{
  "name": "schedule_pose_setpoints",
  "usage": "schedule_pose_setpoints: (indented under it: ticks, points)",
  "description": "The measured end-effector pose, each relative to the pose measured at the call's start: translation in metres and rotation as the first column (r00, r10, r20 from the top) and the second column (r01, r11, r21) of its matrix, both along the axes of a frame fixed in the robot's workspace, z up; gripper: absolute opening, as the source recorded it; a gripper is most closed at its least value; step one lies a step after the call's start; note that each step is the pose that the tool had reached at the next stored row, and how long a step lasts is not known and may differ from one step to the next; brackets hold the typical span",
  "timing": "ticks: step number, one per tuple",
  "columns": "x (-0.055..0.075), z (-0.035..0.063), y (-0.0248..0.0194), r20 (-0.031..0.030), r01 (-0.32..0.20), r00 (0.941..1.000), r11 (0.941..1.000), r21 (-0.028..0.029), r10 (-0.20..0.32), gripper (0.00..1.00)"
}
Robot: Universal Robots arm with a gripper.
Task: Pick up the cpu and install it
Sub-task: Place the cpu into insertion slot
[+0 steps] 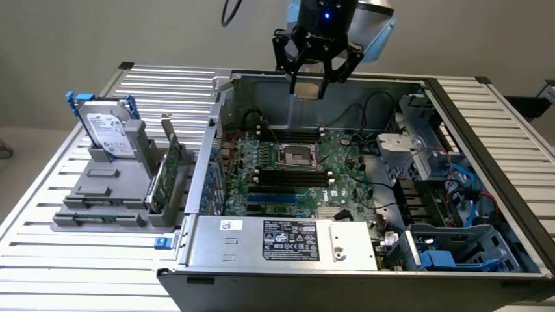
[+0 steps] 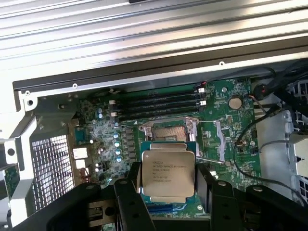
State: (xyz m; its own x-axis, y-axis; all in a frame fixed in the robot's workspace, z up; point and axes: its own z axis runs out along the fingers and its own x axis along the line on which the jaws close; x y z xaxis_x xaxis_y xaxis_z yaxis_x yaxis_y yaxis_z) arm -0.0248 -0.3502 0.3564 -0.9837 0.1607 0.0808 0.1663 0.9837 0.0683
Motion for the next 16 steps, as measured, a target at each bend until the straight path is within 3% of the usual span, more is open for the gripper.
schedule_pose_setpoints:
  ticks: [4,8,11,16]
  points:
    - [0.0000,-0.0010,0.0000,-0.0001,0.073,0.9973,0.9973,-0.0003,-0.073,0.55]
    - [0.0000,-0.0021,0.0000,-0.0001,0.145,0.9894,0.9894,-0.0004,-0.145,0.55]
    - [0.0000,-0.0031,0.0000,-0.0001,0.198,0.9802,0.9802,-0.0003,-0.198,0.55]
    - [0.0000,-0.0046,0.0000,-0.0001,0.287,0.9580,0.9580,-0.0003,-0.287,0.55]
